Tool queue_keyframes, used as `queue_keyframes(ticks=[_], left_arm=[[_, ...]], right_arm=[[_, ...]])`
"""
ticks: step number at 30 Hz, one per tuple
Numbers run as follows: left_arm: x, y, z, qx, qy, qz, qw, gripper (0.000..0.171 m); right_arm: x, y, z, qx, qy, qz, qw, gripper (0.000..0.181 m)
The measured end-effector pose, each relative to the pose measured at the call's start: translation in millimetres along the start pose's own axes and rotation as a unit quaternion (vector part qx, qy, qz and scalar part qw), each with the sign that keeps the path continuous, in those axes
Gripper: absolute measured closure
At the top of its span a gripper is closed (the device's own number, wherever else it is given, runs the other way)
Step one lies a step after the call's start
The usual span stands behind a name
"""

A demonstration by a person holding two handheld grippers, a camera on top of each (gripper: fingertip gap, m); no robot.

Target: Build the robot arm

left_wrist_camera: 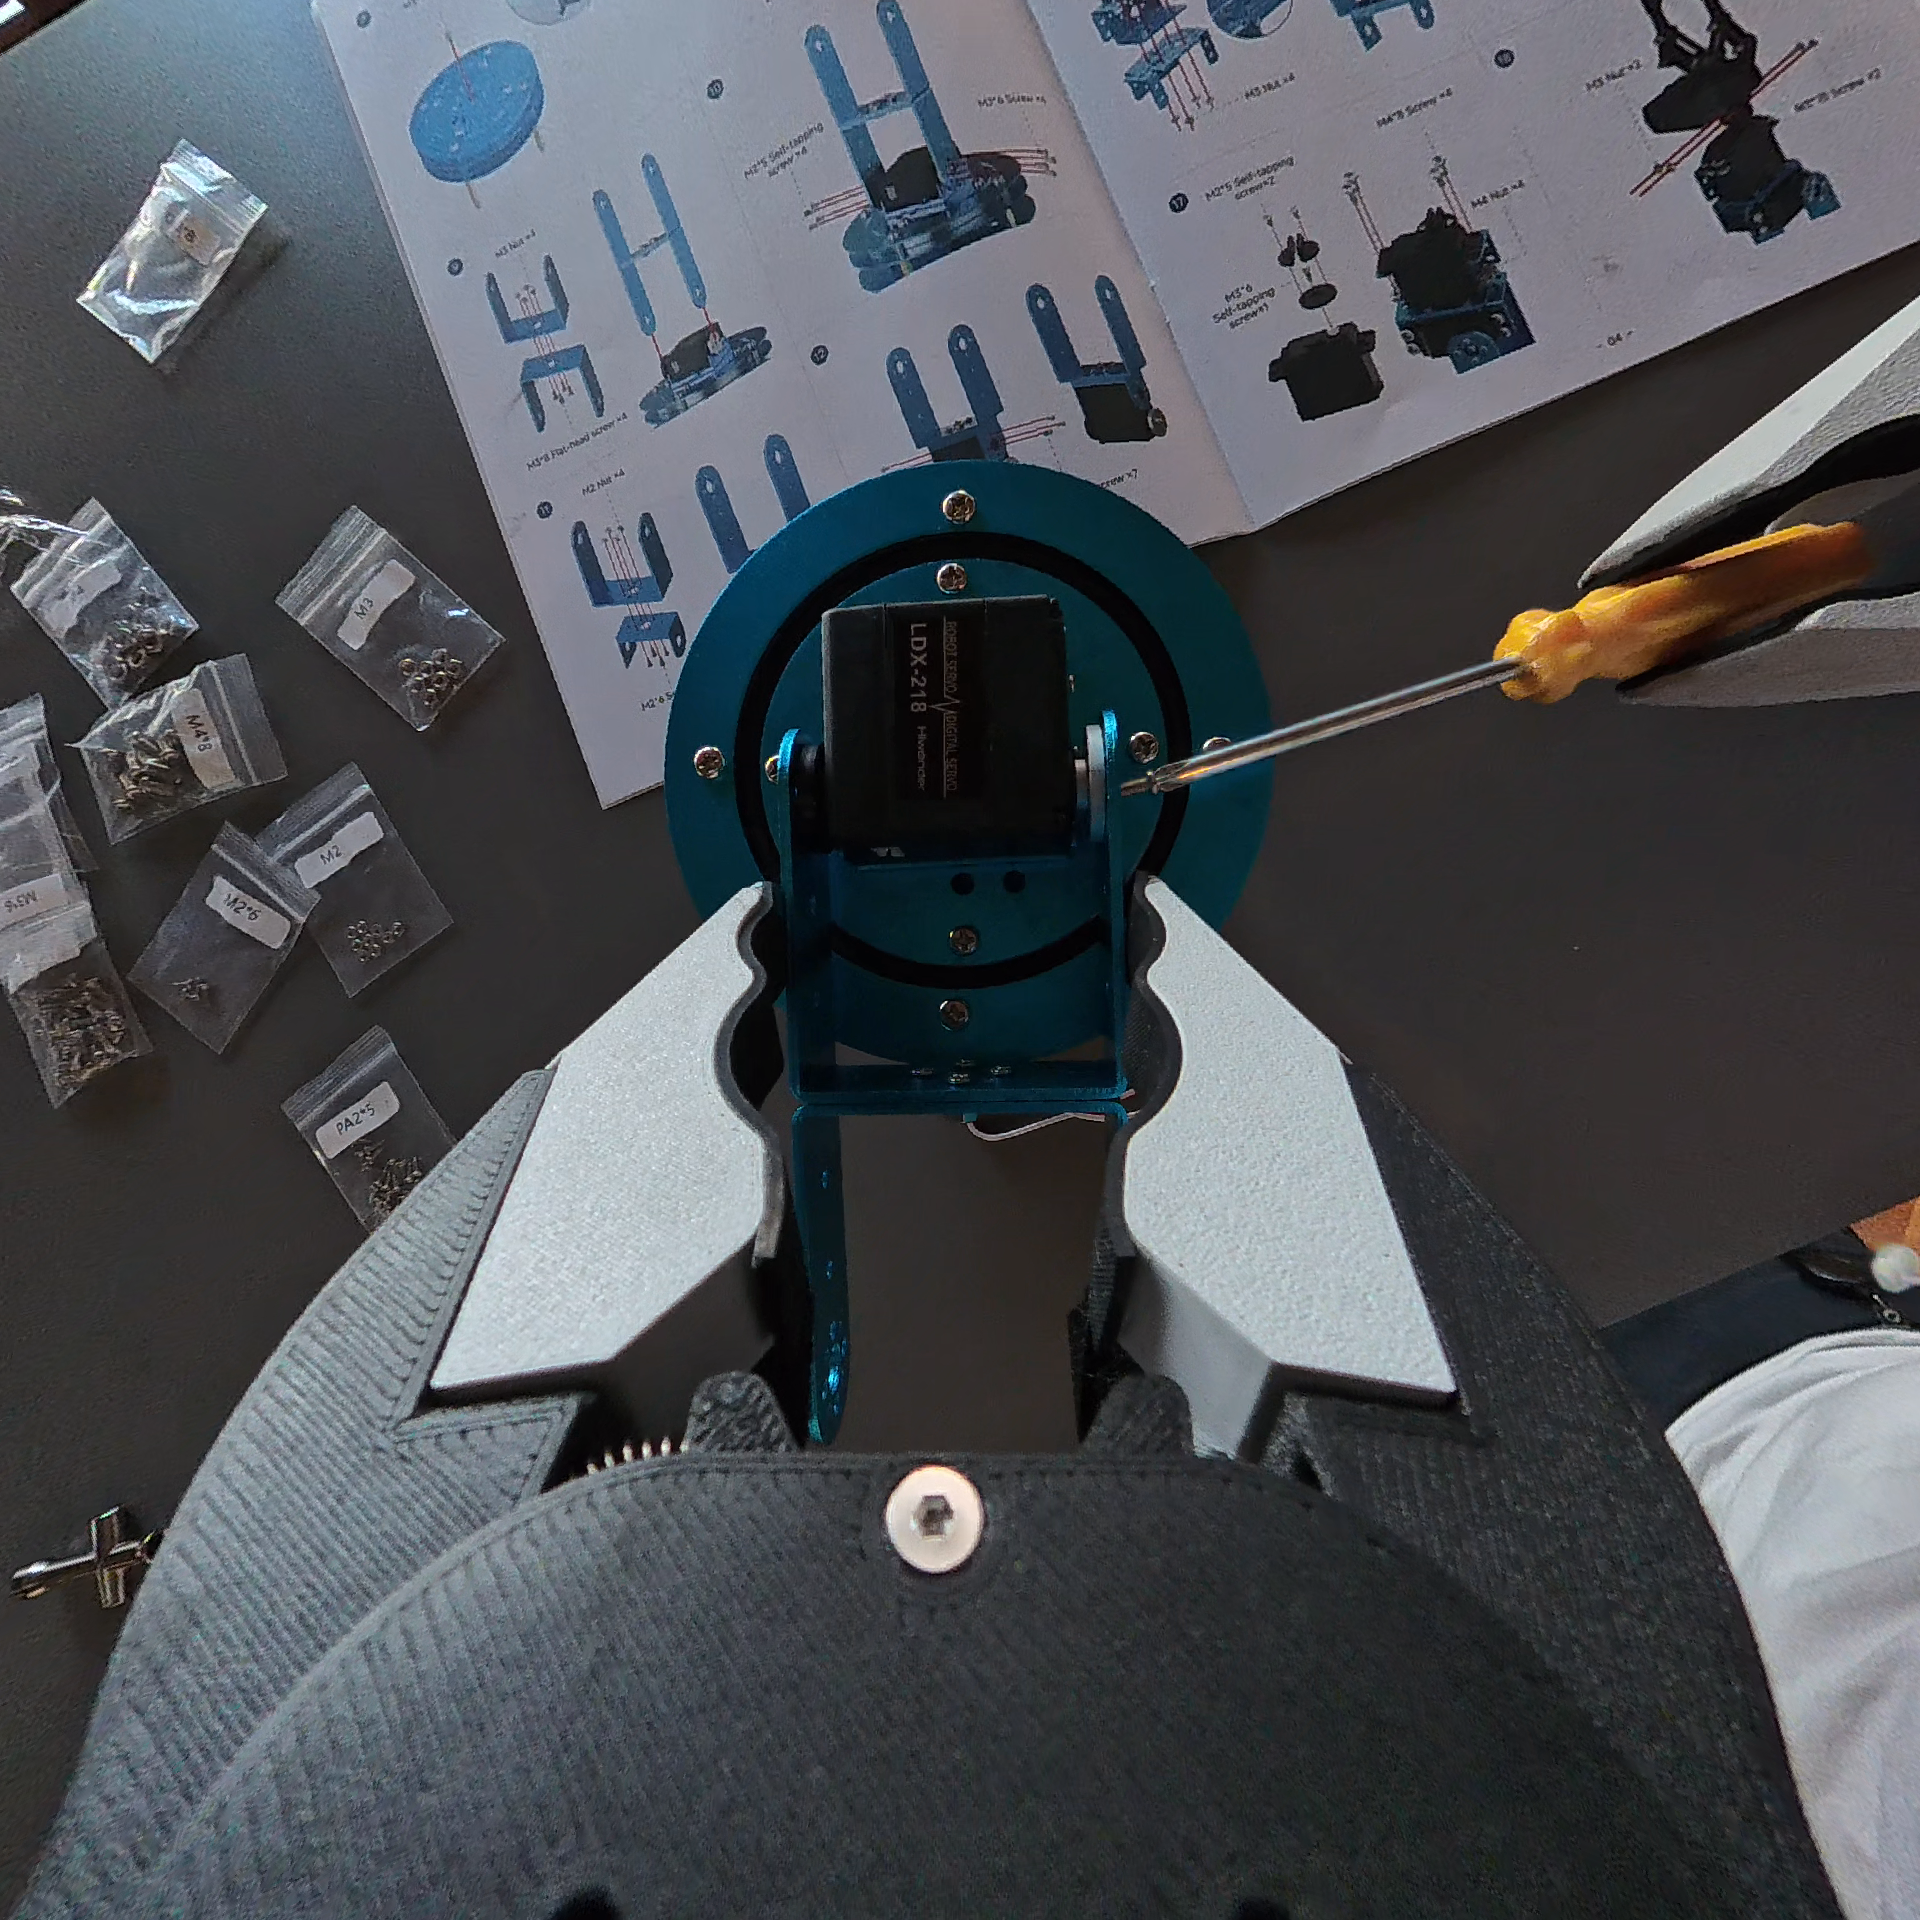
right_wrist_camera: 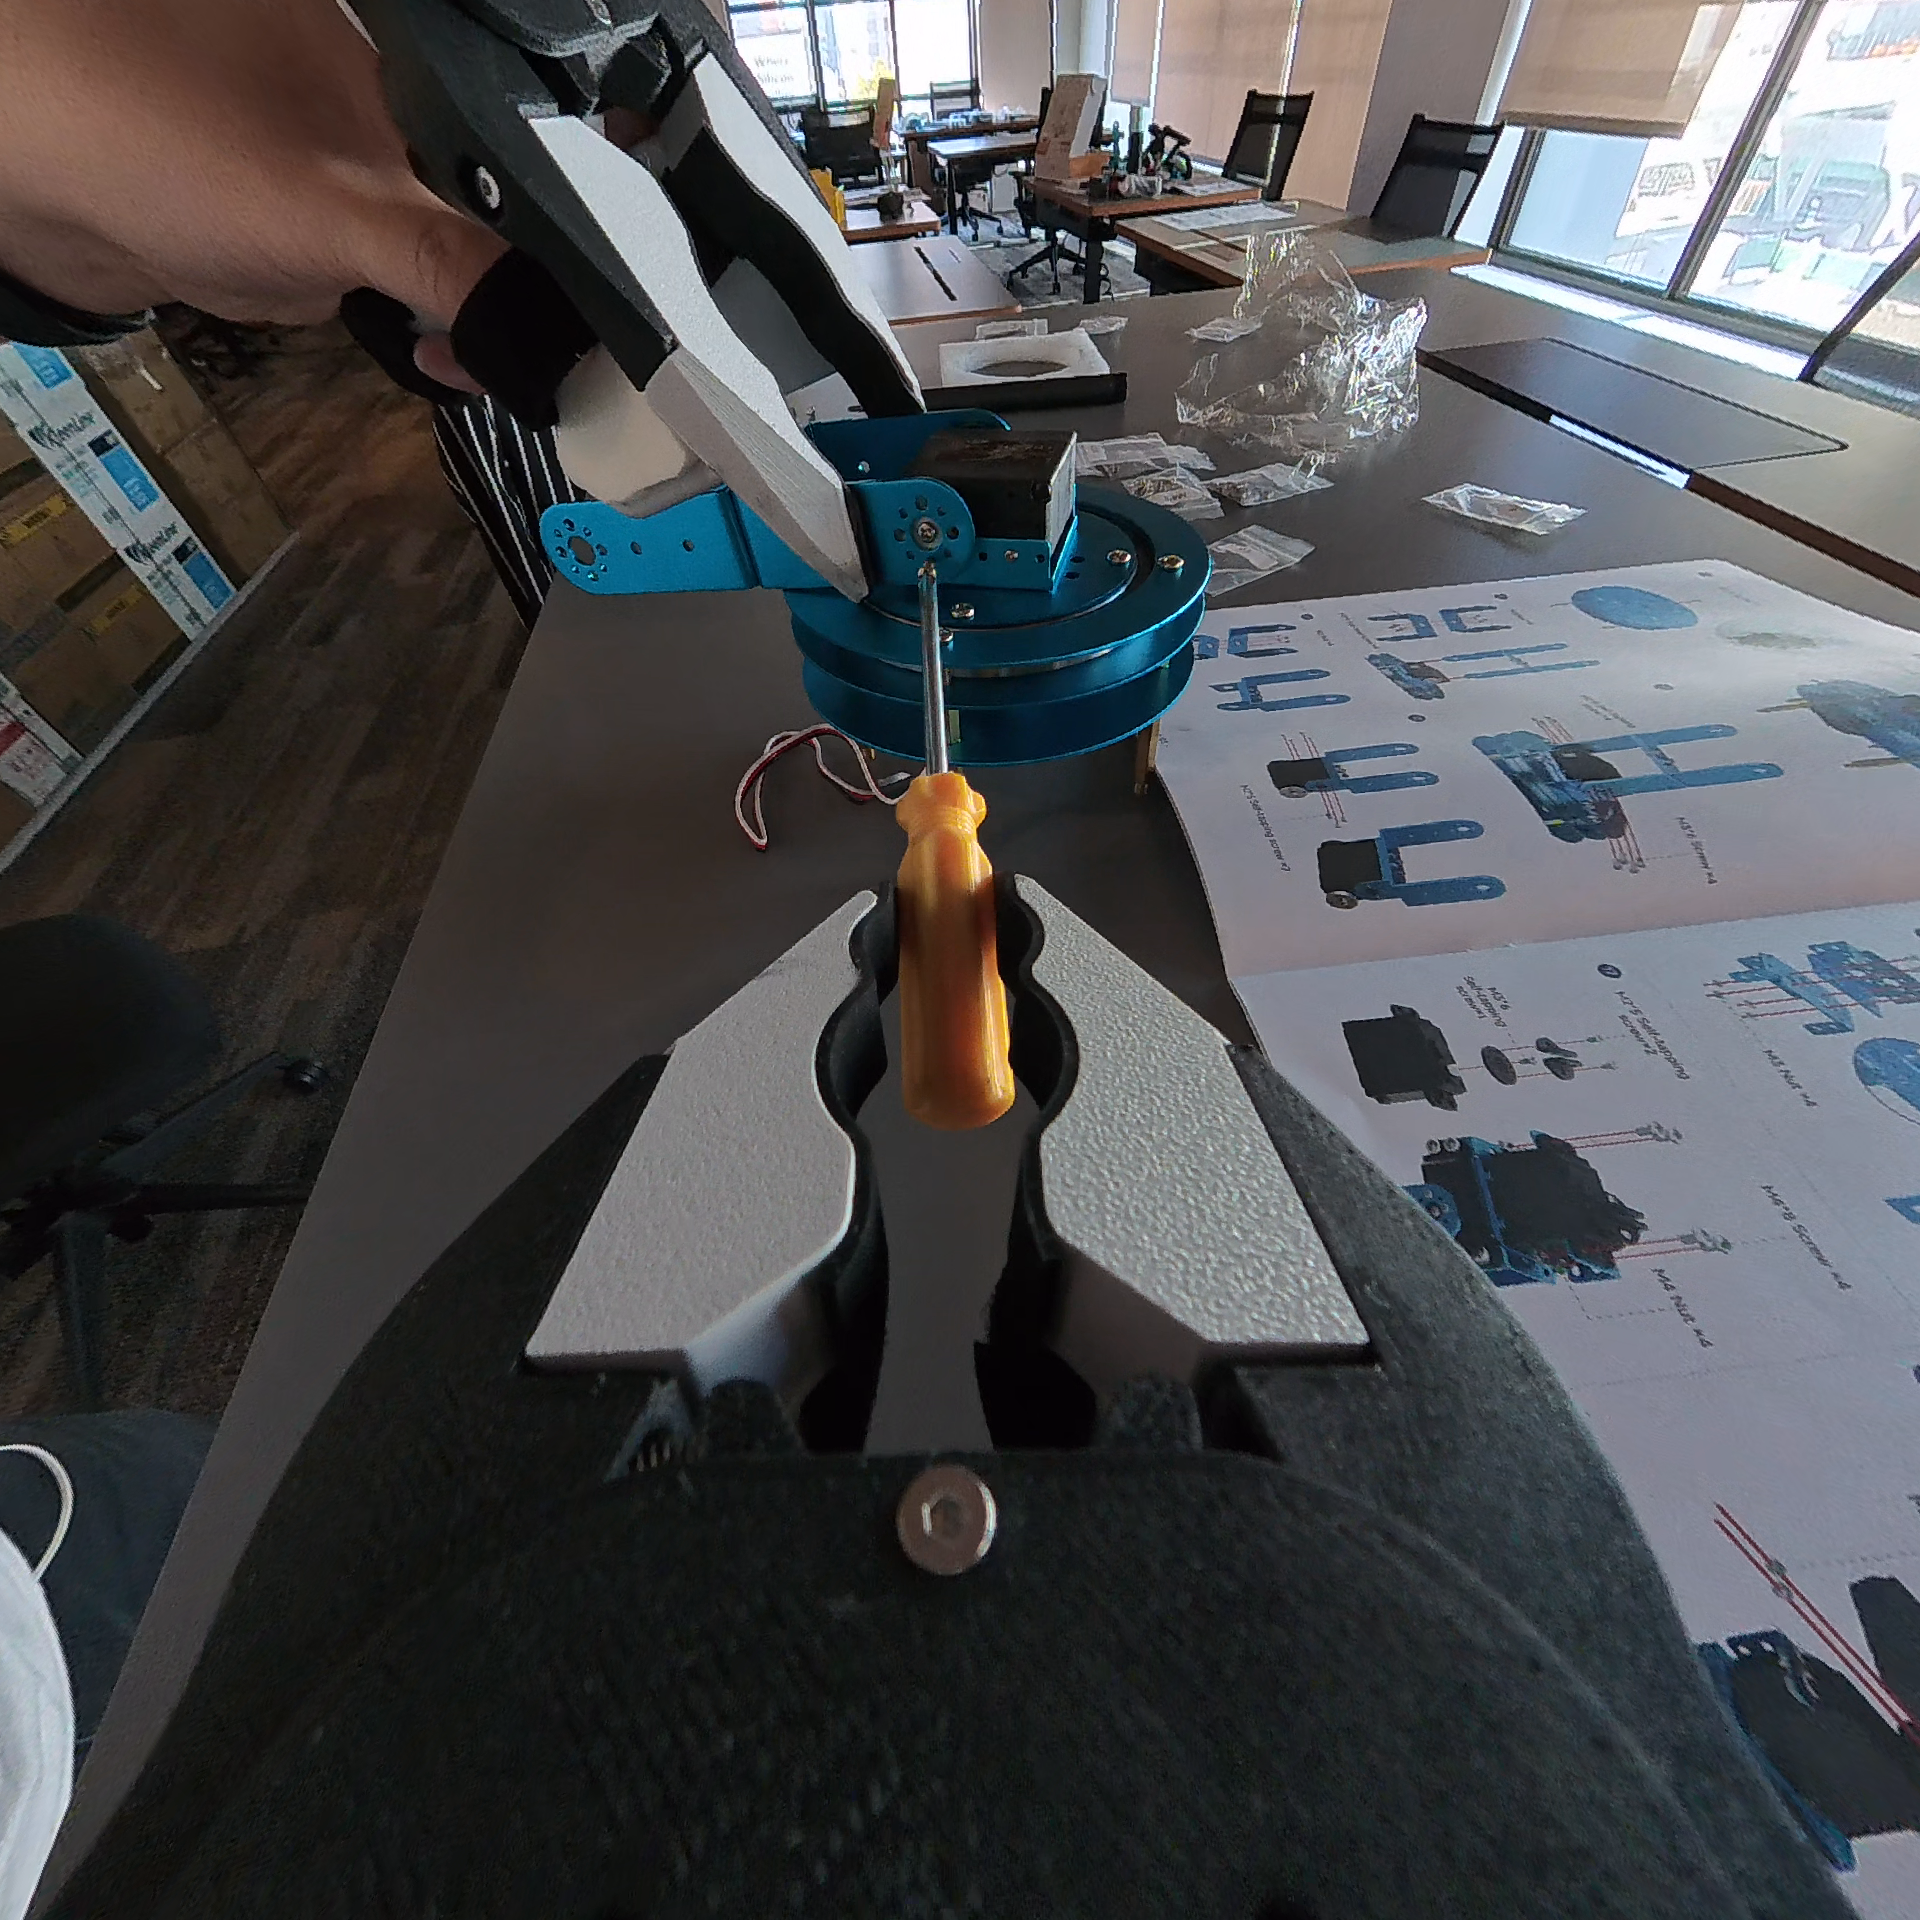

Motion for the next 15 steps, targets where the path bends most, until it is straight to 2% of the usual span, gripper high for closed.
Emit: queue_keyframes(ticks=[15], left_arm=[[0.2, -0.1, 0.0, 0.000, 0.001, 0.001, 1.000, 0.106]], right_arm=[[-0.3, 0.8, 2.0, 0.001, 0.006, -0.007, 1.000, 0.164]])
Point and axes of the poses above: each gripper's, where its closed fingertips meet, z out along the fingers, x out of its underside, y = z × x across the jaws, the point moved 7 cm from there along -z, back along the fingers, and after that the axes turned 14 degrees about -y, right-handed, at the moved point
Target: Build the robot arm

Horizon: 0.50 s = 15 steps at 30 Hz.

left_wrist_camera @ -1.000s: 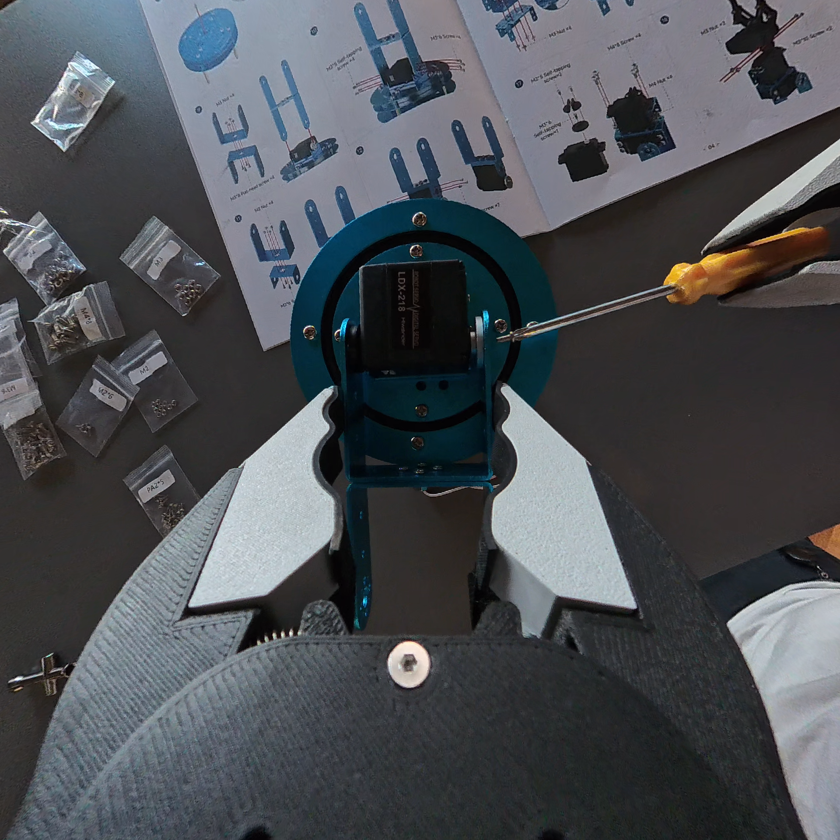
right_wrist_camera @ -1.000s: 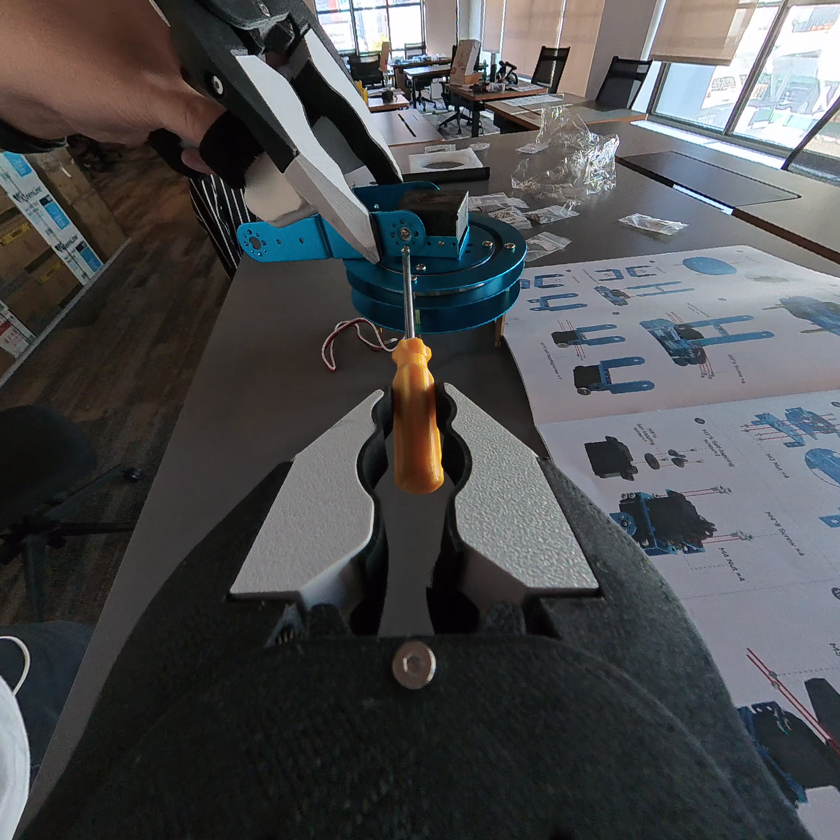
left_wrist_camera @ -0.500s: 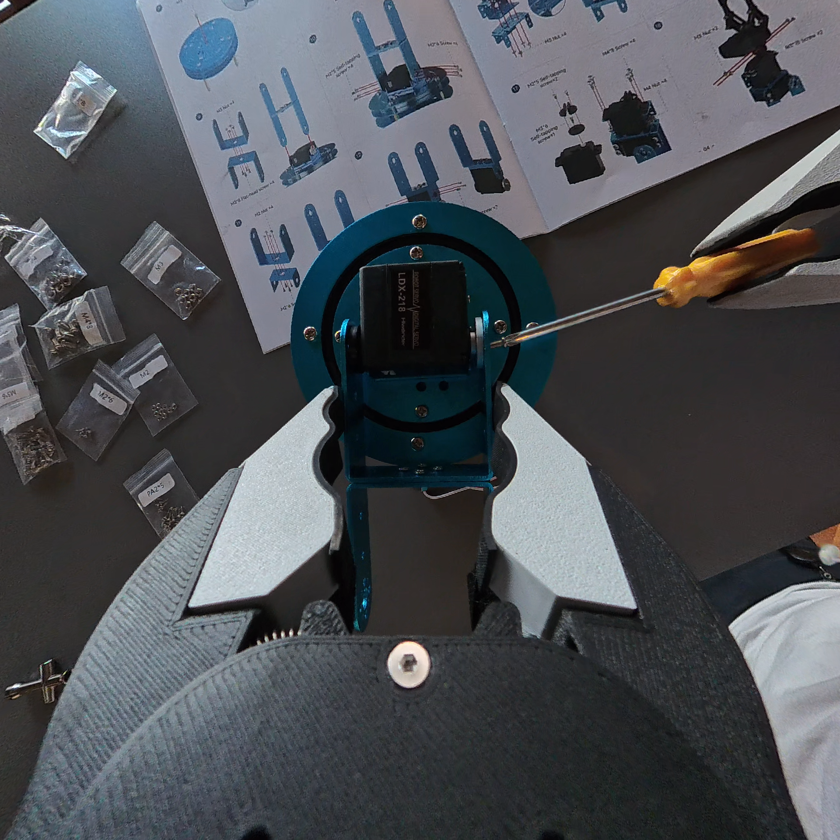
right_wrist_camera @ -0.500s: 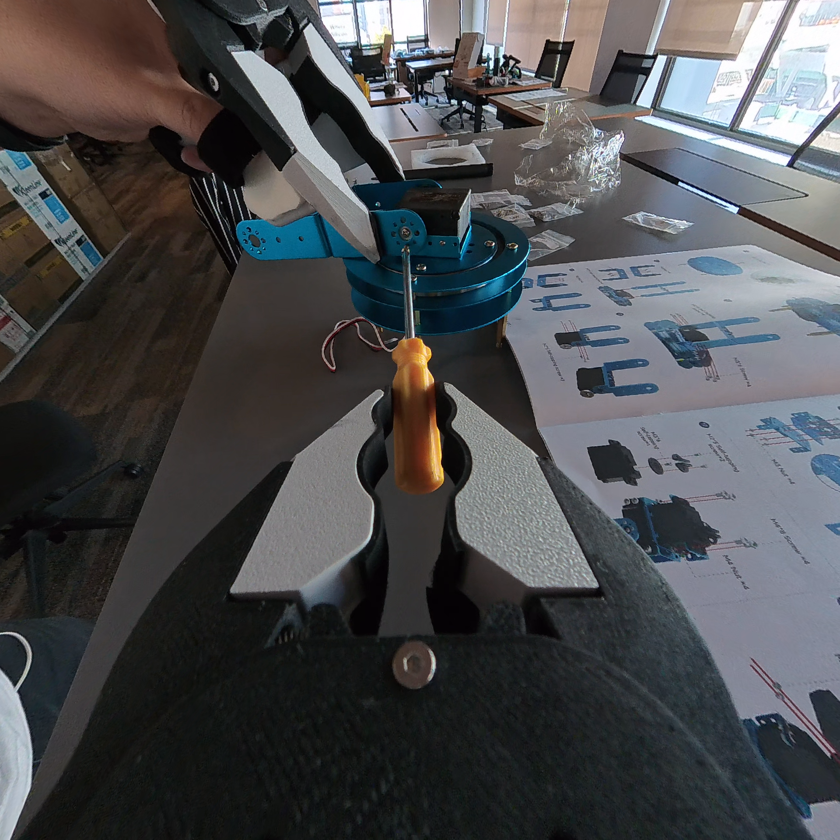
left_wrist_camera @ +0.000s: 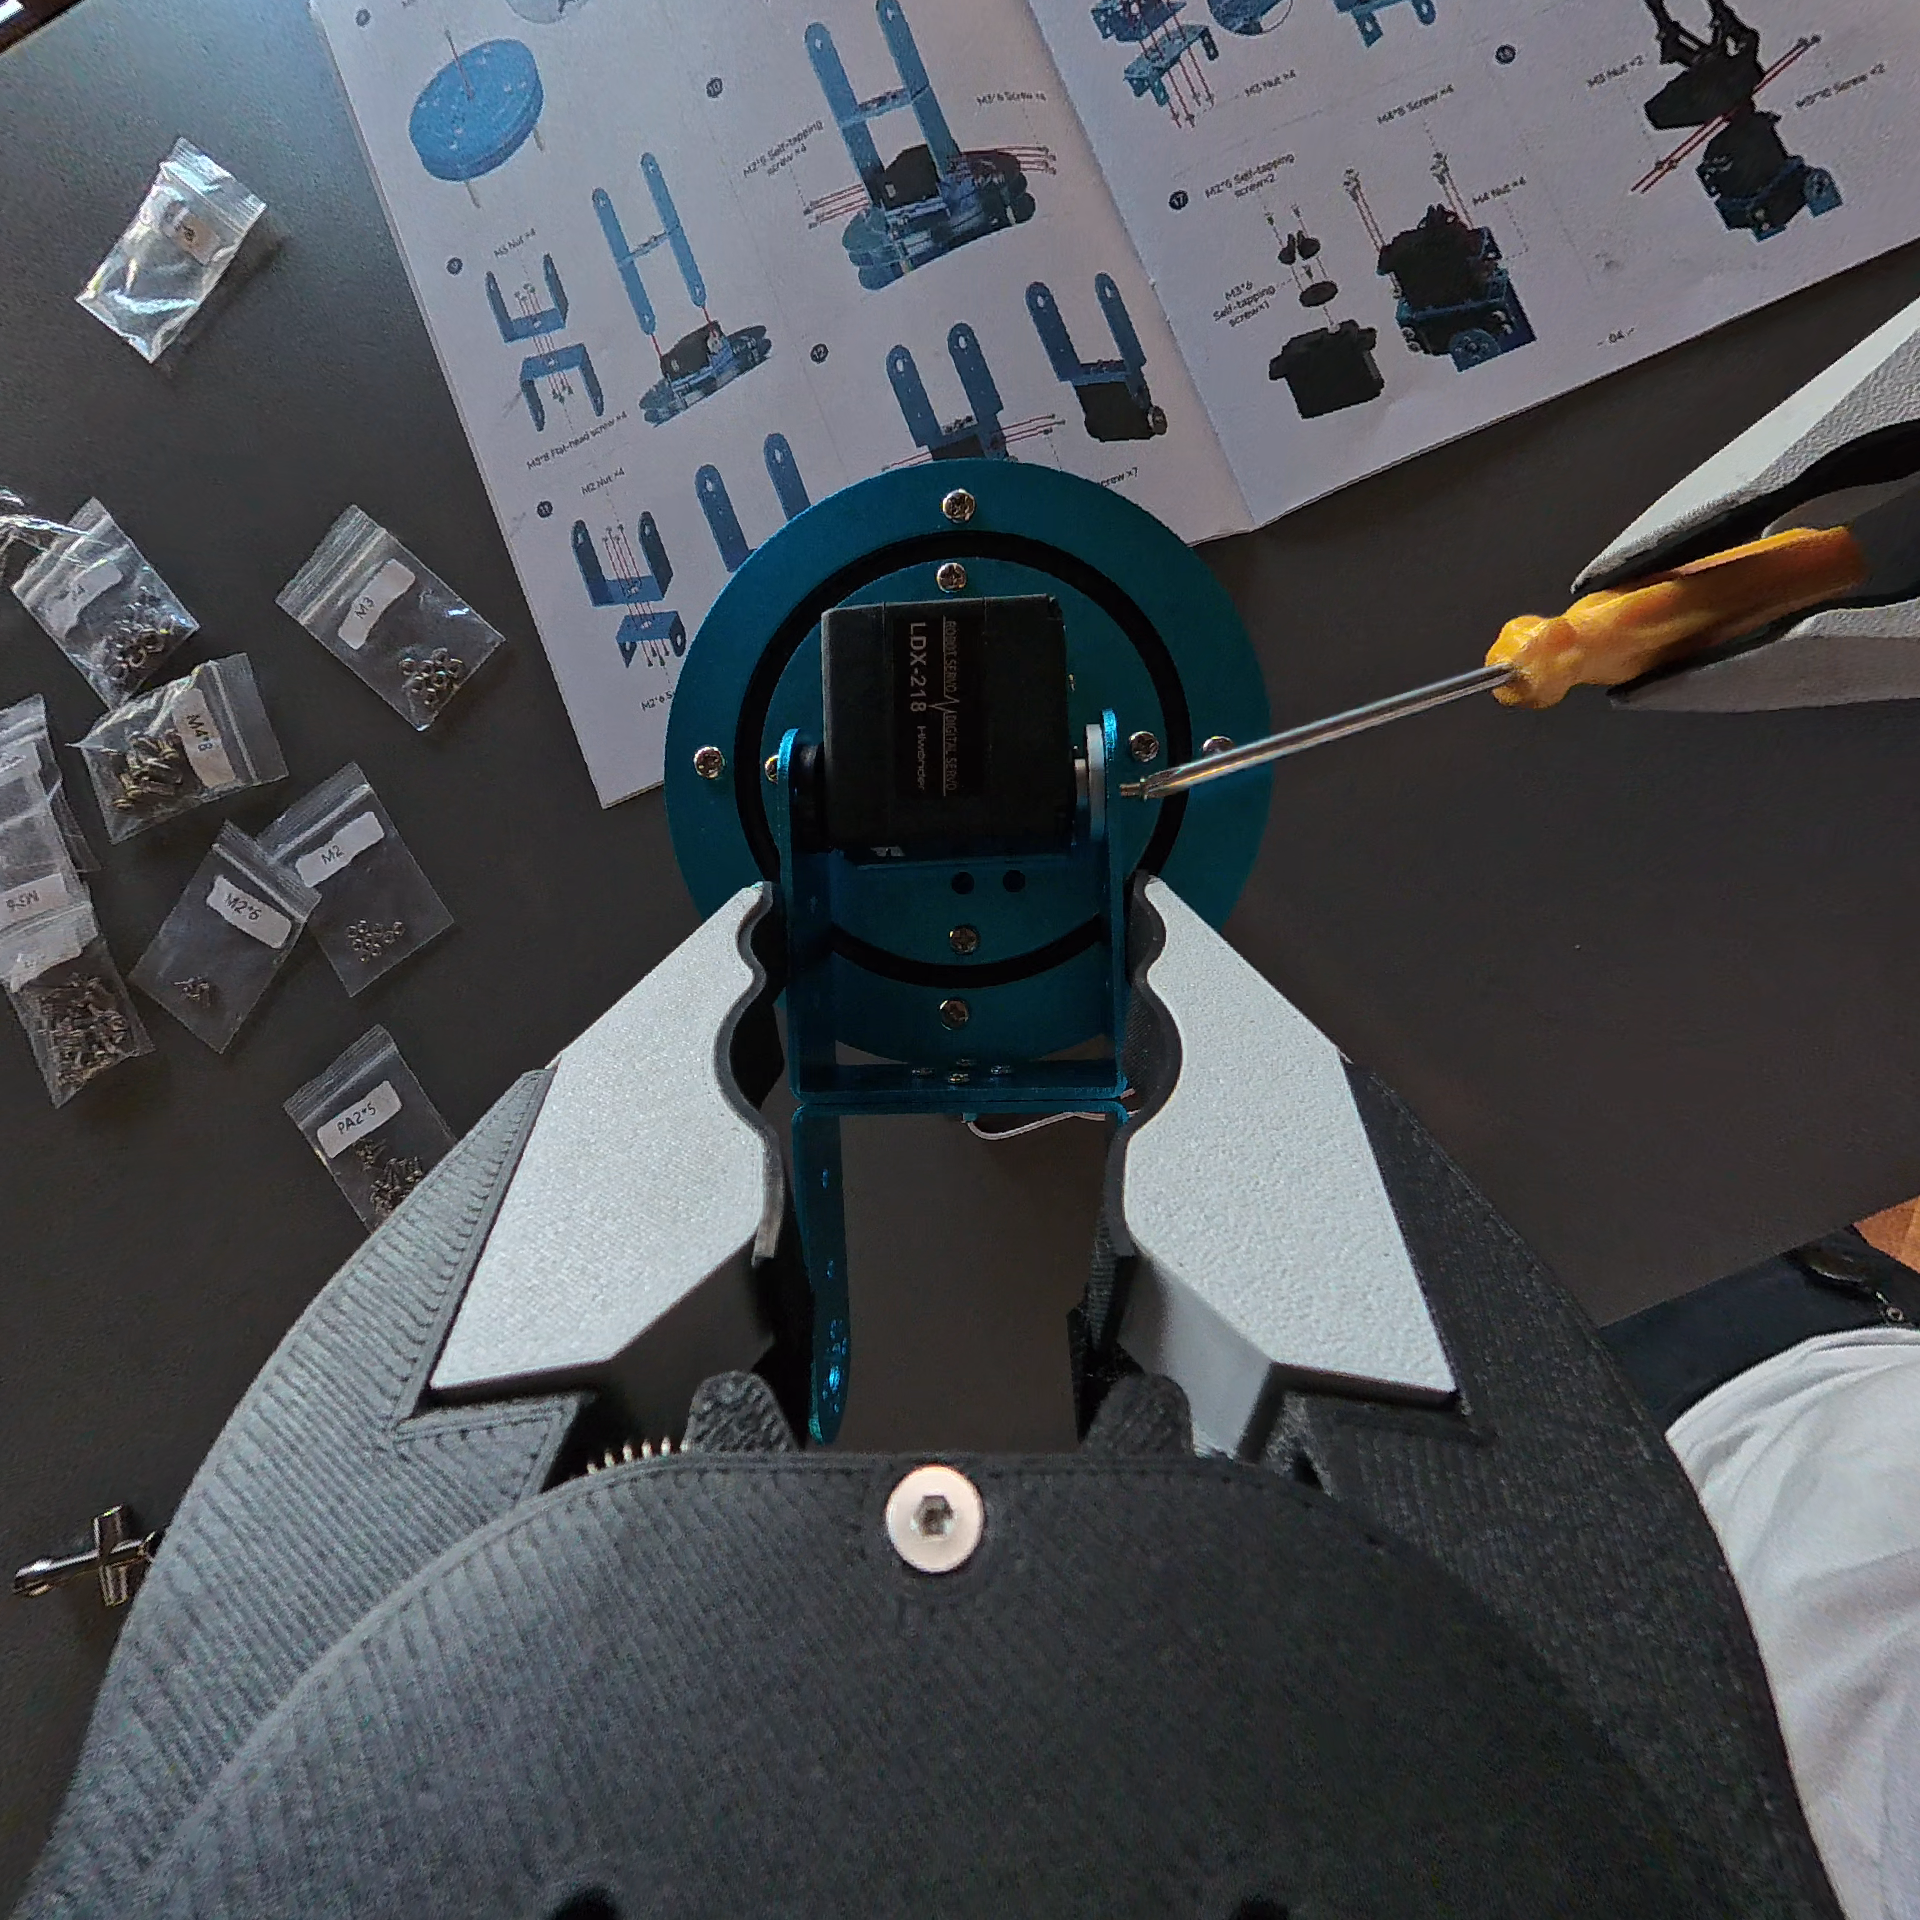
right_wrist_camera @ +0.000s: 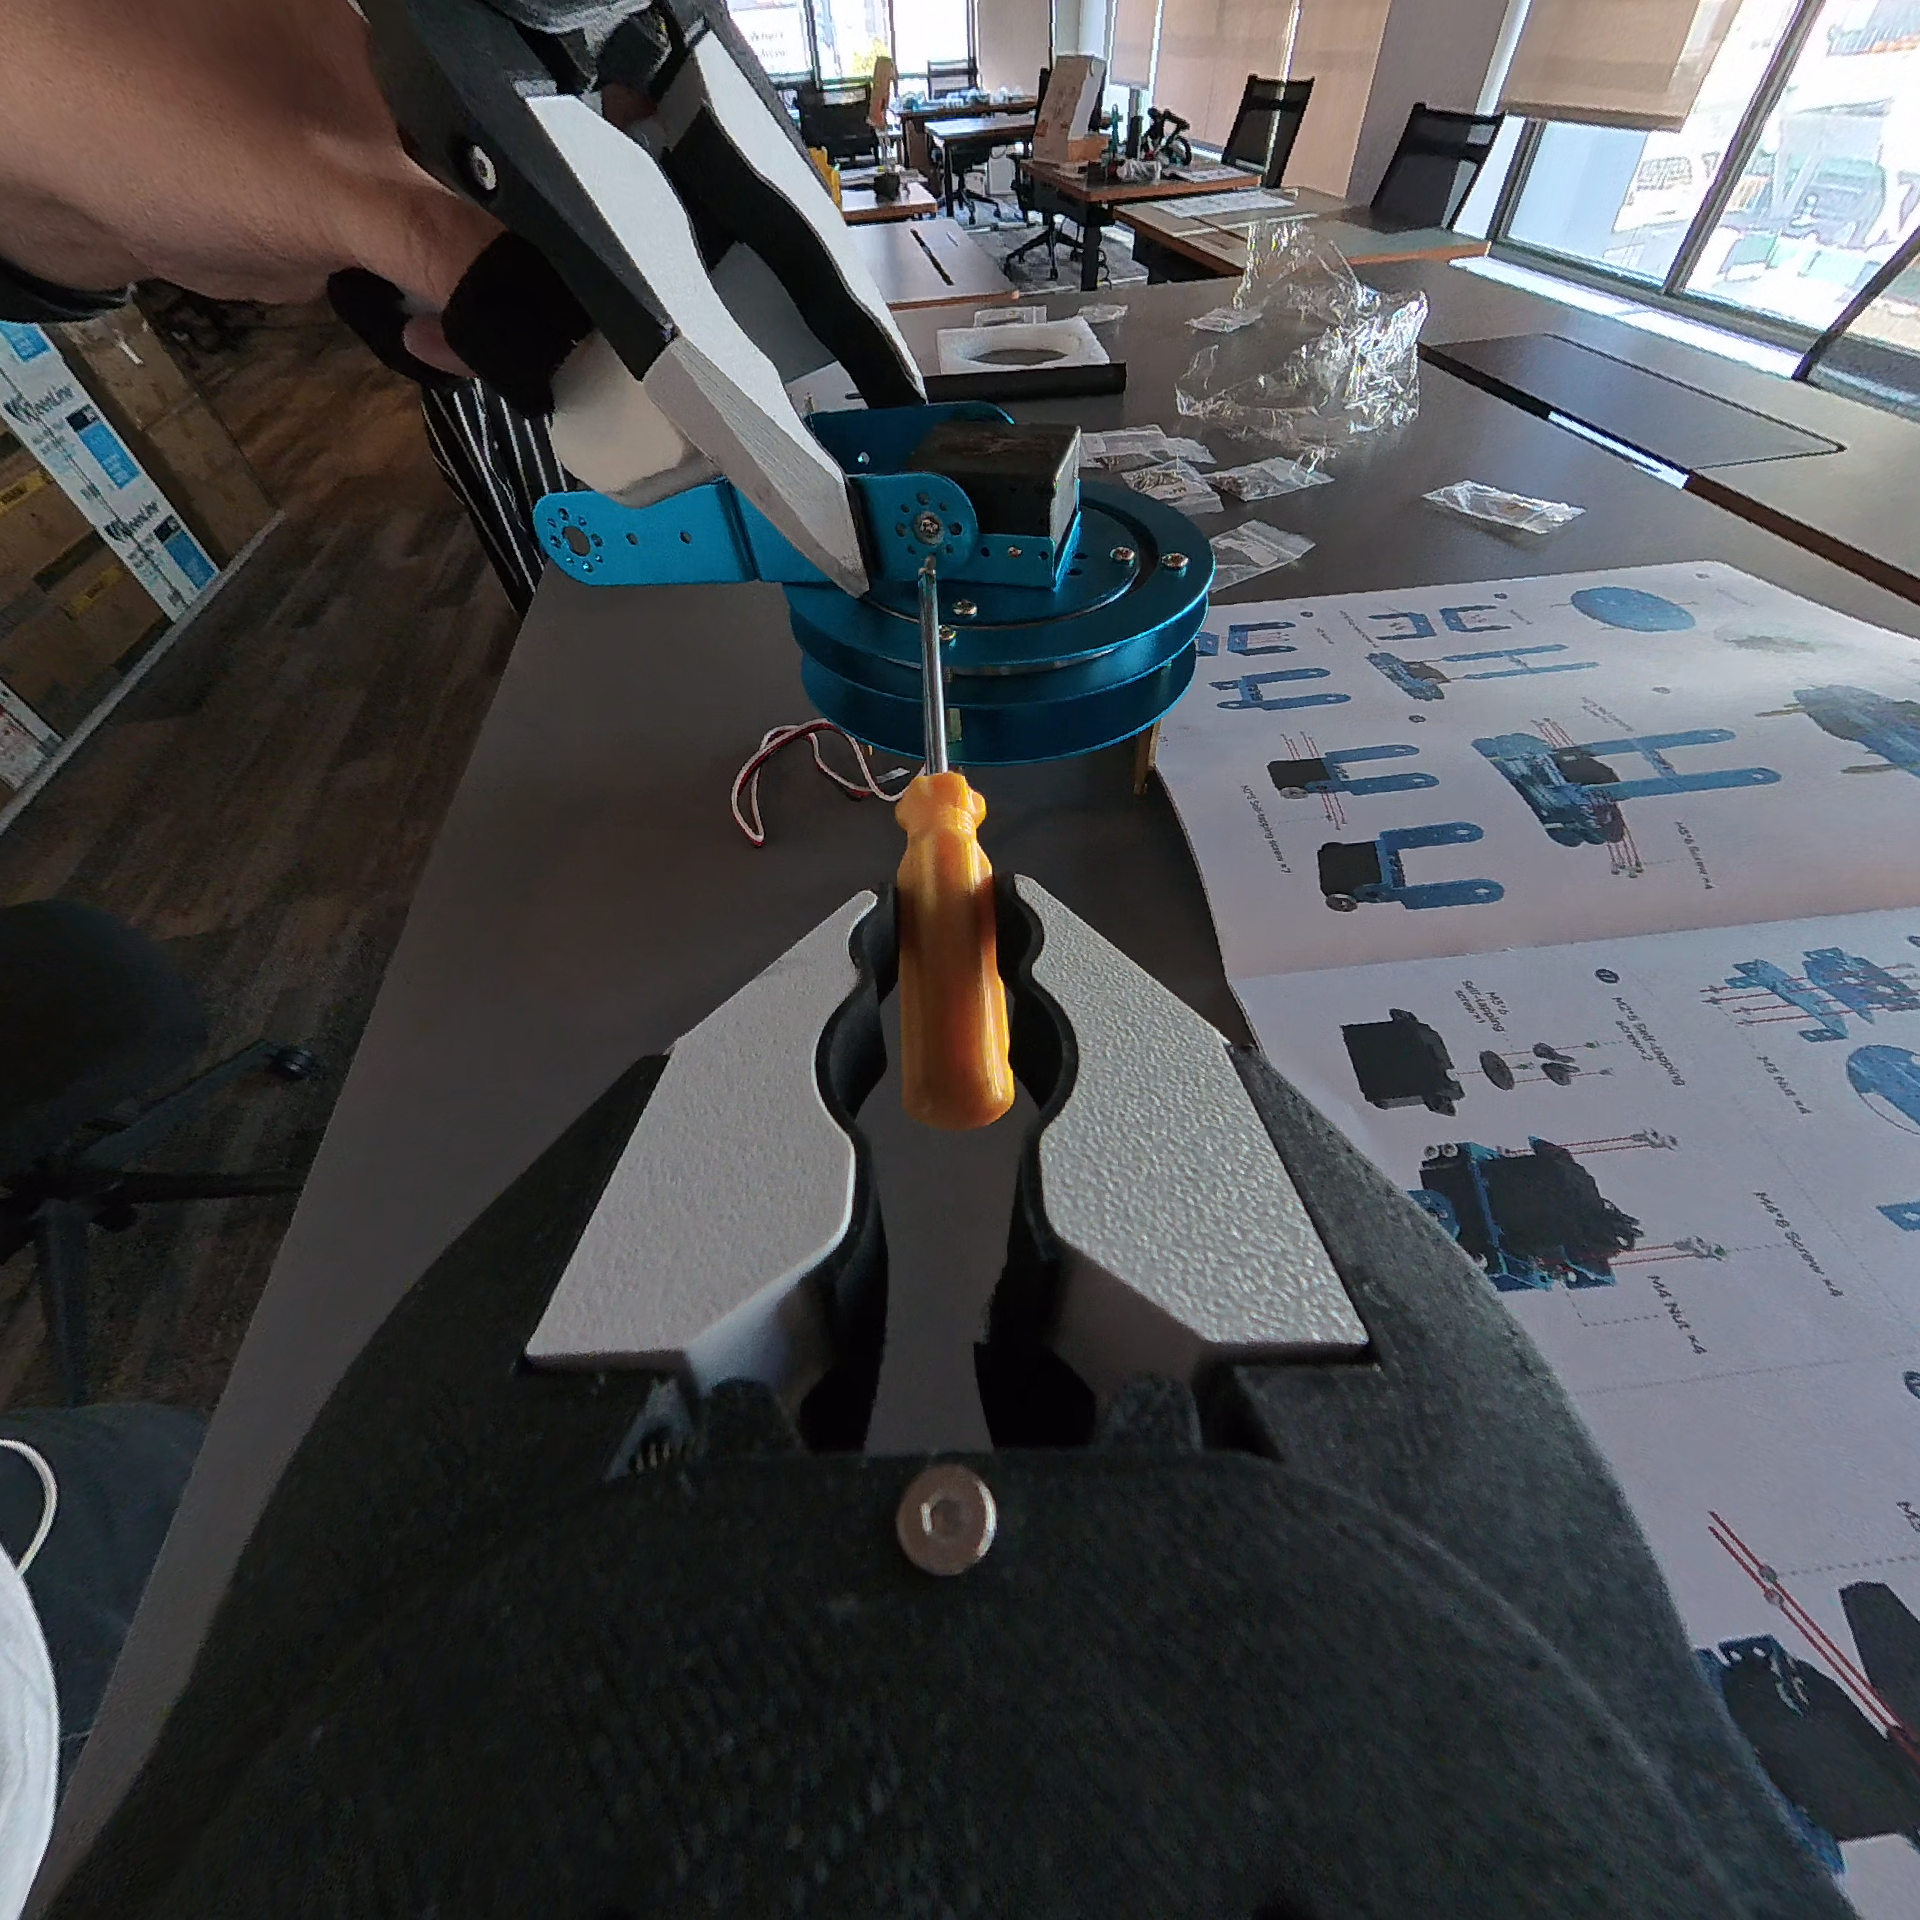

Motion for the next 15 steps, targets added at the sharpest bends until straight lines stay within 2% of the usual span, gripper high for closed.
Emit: queue_keyframes(ticks=[15], left_arm=[[0.5, -1.7, -1.1, -0.001, 0.004, 0.004, 1.000, 0.106]], right_arm=[[-1.3, 1.1, 0.3, 0.003, -0.001, 0.005, 1.000, 0.164]])
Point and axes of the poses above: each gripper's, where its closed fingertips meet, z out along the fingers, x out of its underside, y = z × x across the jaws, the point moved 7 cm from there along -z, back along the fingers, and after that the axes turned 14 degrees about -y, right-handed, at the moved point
